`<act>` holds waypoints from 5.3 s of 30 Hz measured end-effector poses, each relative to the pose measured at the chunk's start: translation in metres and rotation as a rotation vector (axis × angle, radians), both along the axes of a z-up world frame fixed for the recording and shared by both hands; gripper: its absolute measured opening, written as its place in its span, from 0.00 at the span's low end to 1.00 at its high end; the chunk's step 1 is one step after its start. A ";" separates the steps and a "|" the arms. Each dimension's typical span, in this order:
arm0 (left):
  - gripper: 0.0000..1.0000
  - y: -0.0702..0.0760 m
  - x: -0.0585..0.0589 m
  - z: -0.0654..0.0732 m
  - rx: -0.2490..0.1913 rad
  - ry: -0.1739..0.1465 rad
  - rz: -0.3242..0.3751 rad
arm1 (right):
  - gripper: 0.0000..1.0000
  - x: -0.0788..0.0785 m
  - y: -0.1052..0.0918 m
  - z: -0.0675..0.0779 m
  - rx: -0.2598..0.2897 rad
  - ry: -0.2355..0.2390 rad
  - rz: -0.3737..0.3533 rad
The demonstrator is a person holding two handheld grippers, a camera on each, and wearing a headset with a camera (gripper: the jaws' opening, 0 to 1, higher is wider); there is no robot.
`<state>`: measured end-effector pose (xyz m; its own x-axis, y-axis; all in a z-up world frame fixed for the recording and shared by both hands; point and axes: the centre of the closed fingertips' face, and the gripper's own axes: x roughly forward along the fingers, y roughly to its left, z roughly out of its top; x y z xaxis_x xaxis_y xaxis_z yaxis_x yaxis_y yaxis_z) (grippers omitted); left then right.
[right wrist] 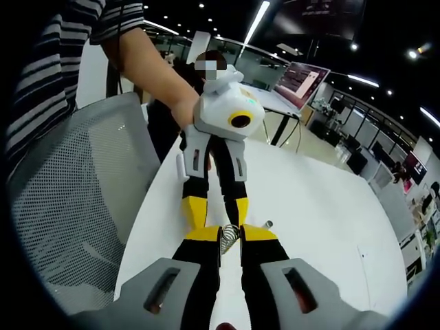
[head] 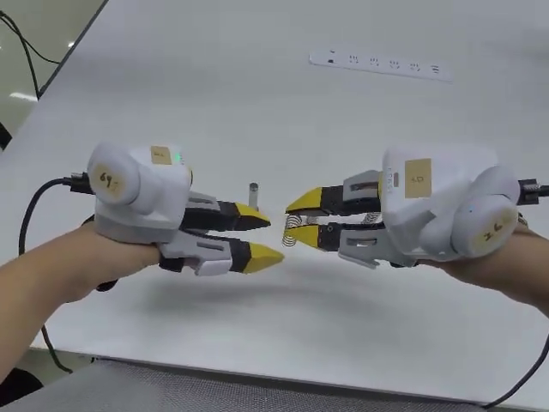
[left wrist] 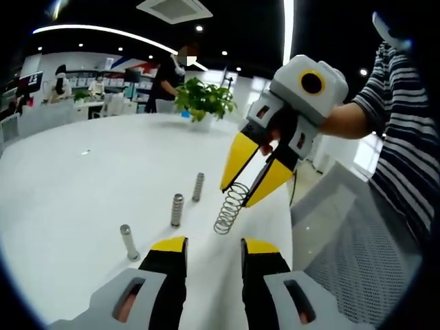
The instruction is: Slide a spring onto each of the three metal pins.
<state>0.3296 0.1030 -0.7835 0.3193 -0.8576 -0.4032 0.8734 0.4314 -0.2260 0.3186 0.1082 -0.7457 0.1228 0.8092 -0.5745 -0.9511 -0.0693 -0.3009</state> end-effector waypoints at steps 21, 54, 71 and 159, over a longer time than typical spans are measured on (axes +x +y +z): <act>0.52 0.028 0.007 -0.001 0.027 -0.039 0.078 | 0.07 0.008 -0.002 -0.007 -0.015 0.009 -0.031; 0.98 0.063 0.007 0.002 0.003 -0.063 0.211 | 0.07 0.011 -0.003 -0.014 -0.018 0.024 -0.072; 0.98 0.070 0.005 0.003 0.011 -0.067 0.221 | 0.07 0.011 0.013 -0.017 -0.014 0.013 -0.054; 0.98 0.078 0.006 -0.001 0.000 -0.052 0.251 | 0.07 0.070 0.058 -0.072 -0.056 0.101 -0.196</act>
